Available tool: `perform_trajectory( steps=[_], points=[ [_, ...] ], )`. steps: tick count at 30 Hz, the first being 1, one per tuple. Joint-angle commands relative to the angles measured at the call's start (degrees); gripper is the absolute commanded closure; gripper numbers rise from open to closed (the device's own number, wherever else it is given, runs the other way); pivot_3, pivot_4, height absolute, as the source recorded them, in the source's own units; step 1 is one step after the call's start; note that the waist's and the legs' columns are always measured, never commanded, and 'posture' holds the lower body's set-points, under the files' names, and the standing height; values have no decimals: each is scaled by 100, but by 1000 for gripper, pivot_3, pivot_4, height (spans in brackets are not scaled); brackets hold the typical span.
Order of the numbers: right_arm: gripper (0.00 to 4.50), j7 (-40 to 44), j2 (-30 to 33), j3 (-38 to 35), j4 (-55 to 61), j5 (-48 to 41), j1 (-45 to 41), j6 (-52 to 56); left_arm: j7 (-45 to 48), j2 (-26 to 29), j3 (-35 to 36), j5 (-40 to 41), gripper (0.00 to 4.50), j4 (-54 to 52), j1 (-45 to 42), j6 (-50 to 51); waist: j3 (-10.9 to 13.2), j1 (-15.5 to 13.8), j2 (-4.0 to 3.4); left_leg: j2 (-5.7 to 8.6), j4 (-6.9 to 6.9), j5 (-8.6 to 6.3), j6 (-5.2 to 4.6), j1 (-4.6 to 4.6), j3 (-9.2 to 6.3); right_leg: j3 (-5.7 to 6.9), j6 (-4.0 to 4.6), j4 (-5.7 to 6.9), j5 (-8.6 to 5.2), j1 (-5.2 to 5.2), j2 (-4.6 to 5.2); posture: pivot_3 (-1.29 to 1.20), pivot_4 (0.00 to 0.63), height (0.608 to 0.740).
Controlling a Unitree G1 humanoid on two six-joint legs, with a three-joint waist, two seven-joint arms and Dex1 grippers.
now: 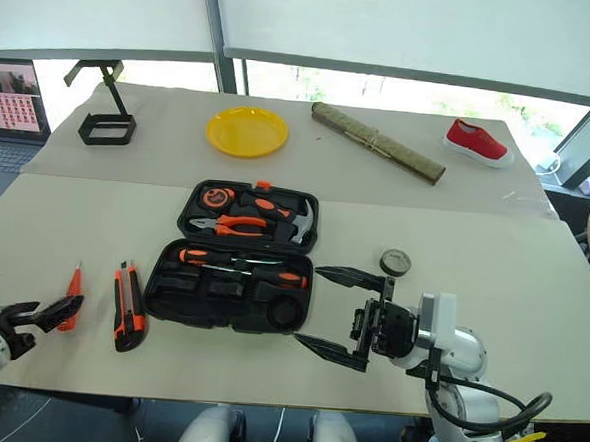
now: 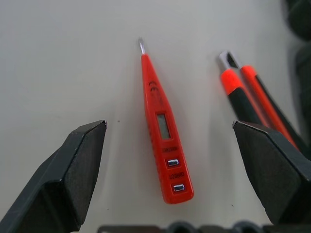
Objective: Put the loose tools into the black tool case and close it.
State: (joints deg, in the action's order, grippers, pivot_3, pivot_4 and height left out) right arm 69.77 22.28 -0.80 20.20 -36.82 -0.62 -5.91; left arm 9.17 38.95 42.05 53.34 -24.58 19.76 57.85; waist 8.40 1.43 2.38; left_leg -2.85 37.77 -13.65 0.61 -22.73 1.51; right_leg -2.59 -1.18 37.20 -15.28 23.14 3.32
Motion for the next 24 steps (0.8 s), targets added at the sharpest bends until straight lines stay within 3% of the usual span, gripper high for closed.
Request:
perform_trajectory(
  steps=[1, 4, 5, 12, 17, 19, 24],
  points=[
    [17, -120, 38, 9, 162, -63, -162, 17, -466, -233, -428, -302, 267, -112, -215, 172, 2, -42, -8, 2, 0, 0, 0, 0, 0, 0, 0, 0, 0, -2, 3, 0, 150, 740],
    [0, -142, 50, 6, 130, -50, -169, -11, -543, -335, -547, -482, 1118, -83, -286, 178, 2, -91, -14, 7, 0, 0, 0, 11, 4, 0, -1, -1, 0, -12, 9, 0, 150, 740],
    [0, -136, 59, -1, 106, -47, -163, -32, -526, -372, -588, -503, 1647, -76, -310, 185, 1, -91, -16, 9, 0, 0, 0, 12, 6, 0, -1, -2, 0, -14, 11, 0, 150, 740],
    [0, -45, 115, -28, -30, 5, -88, -174, -229, -440, -594, -806, 4040, 25, -402, -144, -7, -103, -40, 13, 1, 0, 0, 12, 13, -1, -1, -3, 0, -15, 13, 0, 150, 740],
    [0, -46, 250, -121, 42, -38, 7, -136, 1636, 178, -579, -1519, 4053, 848, -590, -2040, -7, -109, -31, 12, 1, 1, 1, 9, 40, 4, 2, -3, -2, -11, 5, 0, 150, 740],
    [0, -111, 355, -244, 85, -65, 43, -96, 3024, 553, -724, -1565, 4053, 1008, -820, -2989, -6, -120, -22, 9, 1, 1, 1, 6, 42, 7, 5, -4, -4, -10, 3, 0, 150, 740],
    [0, -350, 728, -557, 136, -50, 141, 134, 5197, 1376, -1737, -1697, 4053, 1216, -1658, -3841, -3, -187, -26, 12, 3, 3, 4, -7, 56, 7, 3, -12, -3, -4, 10, 0, 150, 740]
  ],
)
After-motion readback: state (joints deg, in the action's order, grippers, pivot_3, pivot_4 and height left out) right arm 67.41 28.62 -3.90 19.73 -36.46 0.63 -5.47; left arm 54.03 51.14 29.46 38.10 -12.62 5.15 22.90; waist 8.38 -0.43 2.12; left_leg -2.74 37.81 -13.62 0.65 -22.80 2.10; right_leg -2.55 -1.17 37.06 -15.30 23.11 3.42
